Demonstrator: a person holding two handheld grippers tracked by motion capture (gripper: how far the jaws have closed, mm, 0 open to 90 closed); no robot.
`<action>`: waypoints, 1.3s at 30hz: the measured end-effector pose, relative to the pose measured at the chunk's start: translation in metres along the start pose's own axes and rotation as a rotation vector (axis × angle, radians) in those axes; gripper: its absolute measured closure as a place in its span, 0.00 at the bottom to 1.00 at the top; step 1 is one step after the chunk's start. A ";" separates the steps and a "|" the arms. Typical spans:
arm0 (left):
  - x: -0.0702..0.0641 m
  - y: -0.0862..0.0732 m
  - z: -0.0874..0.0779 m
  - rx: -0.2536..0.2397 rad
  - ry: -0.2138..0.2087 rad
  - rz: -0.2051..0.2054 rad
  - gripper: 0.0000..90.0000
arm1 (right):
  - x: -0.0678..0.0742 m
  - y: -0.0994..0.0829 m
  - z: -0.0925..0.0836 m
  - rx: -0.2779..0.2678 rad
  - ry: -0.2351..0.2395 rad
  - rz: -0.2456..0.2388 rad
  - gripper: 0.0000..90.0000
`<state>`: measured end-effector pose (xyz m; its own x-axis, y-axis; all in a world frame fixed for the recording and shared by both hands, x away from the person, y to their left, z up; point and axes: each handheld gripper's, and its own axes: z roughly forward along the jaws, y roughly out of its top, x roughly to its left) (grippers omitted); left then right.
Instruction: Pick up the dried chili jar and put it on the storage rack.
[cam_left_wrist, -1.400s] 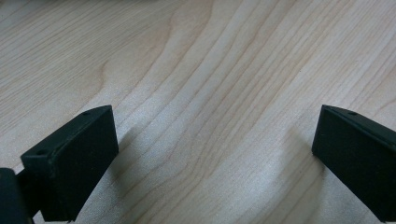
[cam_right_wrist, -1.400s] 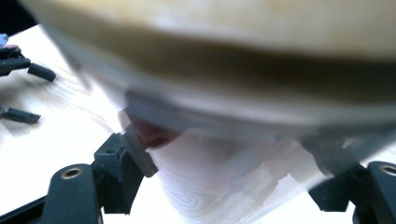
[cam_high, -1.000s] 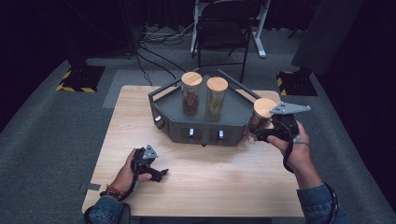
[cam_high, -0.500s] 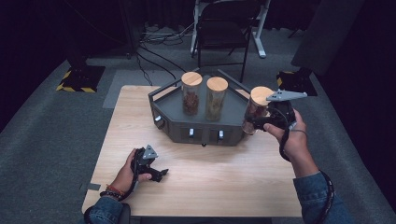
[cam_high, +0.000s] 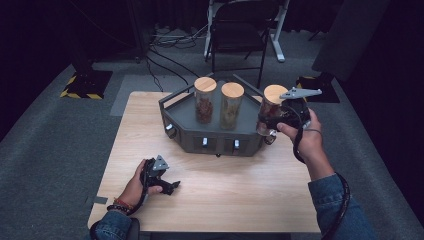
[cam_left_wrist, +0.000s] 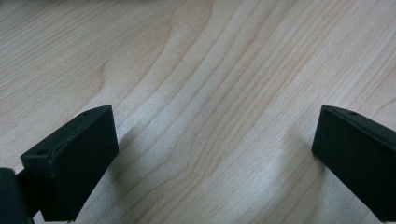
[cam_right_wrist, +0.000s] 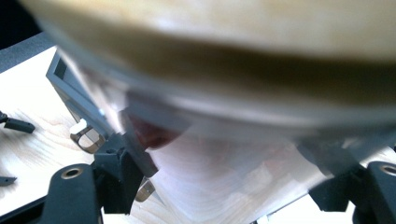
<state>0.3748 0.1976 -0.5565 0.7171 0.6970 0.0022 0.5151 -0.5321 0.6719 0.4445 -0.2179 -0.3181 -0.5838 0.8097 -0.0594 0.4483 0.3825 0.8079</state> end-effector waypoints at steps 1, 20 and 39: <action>0.000 0.000 0.000 0.000 0.000 0.000 0.00 | 0.000 0.001 0.001 0.000 0.000 0.005 0.29; 0.000 0.000 0.000 0.000 0.000 0.000 0.00 | 0.001 0.017 0.025 0.009 -0.002 0.008 0.29; 0.000 0.000 0.000 0.000 -0.003 0.003 0.00 | 0.003 0.016 0.052 0.028 -0.010 0.026 0.29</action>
<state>0.3749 0.1979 -0.5565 0.7196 0.6943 0.0021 0.5131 -0.5338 0.6722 0.4851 -0.1863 -0.3362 -0.5654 0.8236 -0.0445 0.4822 0.3739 0.7923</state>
